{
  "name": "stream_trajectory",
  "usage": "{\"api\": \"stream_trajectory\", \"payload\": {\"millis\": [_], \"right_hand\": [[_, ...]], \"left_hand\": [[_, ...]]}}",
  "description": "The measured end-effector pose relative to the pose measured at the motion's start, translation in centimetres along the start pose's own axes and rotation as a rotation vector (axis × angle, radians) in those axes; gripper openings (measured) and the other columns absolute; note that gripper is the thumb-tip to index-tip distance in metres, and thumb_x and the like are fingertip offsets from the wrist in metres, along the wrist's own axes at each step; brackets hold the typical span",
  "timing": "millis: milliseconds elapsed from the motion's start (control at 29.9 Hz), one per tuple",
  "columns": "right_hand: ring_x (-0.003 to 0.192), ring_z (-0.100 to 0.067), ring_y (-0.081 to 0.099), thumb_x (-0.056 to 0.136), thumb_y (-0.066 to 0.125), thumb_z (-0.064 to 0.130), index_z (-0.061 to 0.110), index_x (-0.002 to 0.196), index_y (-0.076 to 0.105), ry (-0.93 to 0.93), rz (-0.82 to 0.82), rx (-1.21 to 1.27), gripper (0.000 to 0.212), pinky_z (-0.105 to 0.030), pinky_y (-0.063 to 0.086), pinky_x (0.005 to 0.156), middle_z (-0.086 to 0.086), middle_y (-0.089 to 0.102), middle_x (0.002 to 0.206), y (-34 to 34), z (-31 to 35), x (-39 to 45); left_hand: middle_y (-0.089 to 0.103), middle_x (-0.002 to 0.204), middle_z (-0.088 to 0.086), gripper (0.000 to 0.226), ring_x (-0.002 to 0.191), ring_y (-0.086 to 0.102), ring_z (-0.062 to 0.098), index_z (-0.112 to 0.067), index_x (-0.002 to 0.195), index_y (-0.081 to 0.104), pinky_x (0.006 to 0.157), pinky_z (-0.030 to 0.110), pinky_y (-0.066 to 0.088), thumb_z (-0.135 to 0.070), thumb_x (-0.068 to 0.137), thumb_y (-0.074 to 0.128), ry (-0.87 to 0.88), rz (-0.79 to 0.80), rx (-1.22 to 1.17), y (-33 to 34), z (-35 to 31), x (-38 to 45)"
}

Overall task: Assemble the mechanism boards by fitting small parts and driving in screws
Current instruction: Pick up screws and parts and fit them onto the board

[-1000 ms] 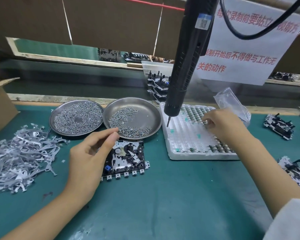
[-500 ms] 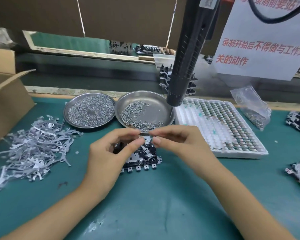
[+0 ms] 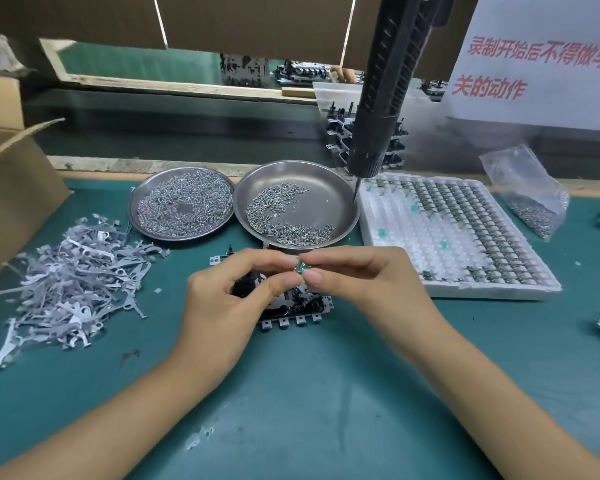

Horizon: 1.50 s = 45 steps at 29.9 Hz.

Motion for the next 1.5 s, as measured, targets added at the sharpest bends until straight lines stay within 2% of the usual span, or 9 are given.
{"api": "stream_trajectory", "payload": {"millis": [200, 434, 601, 768, 935, 1035, 1135, 1236, 1503], "right_hand": [[0.084, -0.017, 0.07, 0.079, 0.071, 0.002, 0.005, 0.096, 0.074, -0.022, 0.01, -0.013, 0.017, -0.021, 0.054, 0.072, -0.007, 0.075, 0.091, 0.3, -0.2, -0.1], [0.093, -0.021, 0.068, 0.084, 0.069, 0.007, 0.021, 0.095, 0.074, -0.164, 0.023, -0.204, 0.018, -0.032, 0.056, 0.083, 0.003, 0.074, 0.096, 0.6, -0.2, -0.2], [0.081, -0.008, 0.066, 0.081, 0.071, 0.003, 0.024, 0.087, 0.075, -0.234, 0.033, -0.253, 0.022, -0.021, 0.053, 0.072, 0.001, 0.071, 0.088, 0.7, -0.2, -0.1], [0.088, -0.011, 0.064, 0.078, 0.074, 0.006, 0.025, 0.091, 0.073, -0.399, -0.015, -0.476, 0.022, -0.03, 0.051, 0.082, 0.012, 0.072, 0.087, 1.1, -0.4, -0.2], [0.092, -0.013, 0.063, 0.078, 0.075, 0.009, 0.023, 0.089, 0.075, -0.369, 0.024, -0.48, 0.018, -0.034, 0.05, 0.084, 0.012, 0.072, 0.089, 1.3, -0.8, -0.1], [0.09, -0.006, 0.061, 0.078, 0.073, 0.012, 0.019, 0.088, 0.077, -0.387, 0.028, -0.527, 0.013, -0.031, 0.048, 0.084, 0.011, 0.072, 0.088, 1.7, -1.2, -0.1], [0.084, -0.009, 0.058, 0.076, 0.074, 0.014, 0.018, 0.087, 0.078, -0.457, -0.005, -0.648, 0.012, -0.037, 0.046, 0.083, 0.009, 0.072, 0.088, 2.0, -1.6, -0.1], [0.079, -0.018, 0.055, 0.074, 0.077, 0.014, 0.016, 0.086, 0.078, -0.576, -0.028, -0.814, 0.012, -0.048, 0.045, 0.078, 0.005, 0.073, 0.087, 2.2, -2.1, -0.1], [0.076, -0.023, 0.056, 0.075, 0.076, 0.018, 0.02, 0.085, 0.078, -0.72, 0.01, -0.951, 0.01, -0.044, 0.044, 0.077, 0.007, 0.073, 0.089, 2.6, -2.7, -0.1]], "left_hand": [[0.071, 0.082, -0.013, 0.015, 0.075, 0.067, 0.008, -0.032, 0.085, 0.072, 0.071, 0.022, 0.055, -0.037, 0.071, 0.072, 0.002, 0.008, 0.015, 0.0, 0.0, -0.1], [0.062, 0.087, -0.009, 0.017, 0.081, 0.057, 0.004, -0.035, 0.086, 0.066, 0.077, 0.011, 0.041, -0.03, 0.072, 0.073, 0.151, -0.024, 0.232, -0.2, -0.9, 0.4], [0.058, 0.085, -0.015, 0.029, 0.082, 0.053, 0.002, -0.039, 0.092, 0.059, 0.083, 0.026, 0.041, -0.039, 0.068, 0.076, 0.164, 0.028, 0.329, -0.8, -1.3, 0.7], [0.058, 0.084, -0.022, 0.03, 0.088, 0.052, 0.0, -0.036, 0.093, 0.06, 0.092, 0.033, 0.033, -0.04, 0.066, 0.074, 0.149, 0.118, 0.425, -1.1, -1.5, 1.1], [0.063, 0.08, -0.013, 0.031, 0.084, 0.055, 0.002, -0.032, 0.094, 0.064, 0.092, 0.034, 0.032, -0.042, 0.067, 0.076, 0.121, 0.168, 0.45, -1.9, -1.3, 1.0], [0.063, 0.081, -0.012, 0.031, 0.084, 0.055, 0.003, -0.032, 0.096, 0.065, 0.091, 0.034, 0.032, -0.04, 0.067, 0.072, 0.125, 0.189, 0.486, -2.3, -1.2, 0.7], [0.065, 0.083, -0.012, 0.03, 0.086, 0.056, 0.001, -0.03, 0.096, 0.068, 0.089, 0.027, 0.036, -0.044, 0.069, 0.075, 0.065, 0.189, 0.427, -3.0, -0.8, 0.6], [0.067, 0.089, -0.014, 0.016, 0.085, 0.059, -0.002, -0.033, 0.091, 0.067, 0.081, 0.014, 0.042, -0.039, 0.076, 0.062, -0.027, 0.099, 0.284, -3.8, -0.3, 0.7], [0.066, 0.087, -0.009, 0.014, 0.085, 0.062, 0.002, -0.031, 0.089, 0.067, 0.08, 0.014, 0.043, -0.031, 0.09, 0.053, -0.04, 0.065, 0.278, -3.7, -0.1, 0.3]]}}
Point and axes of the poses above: each hand's wrist, its own x-axis towards the middle knuckle, its own y-axis out of the palm, z = x × y, the point moved 3 cm from there along x, towards the middle knuckle
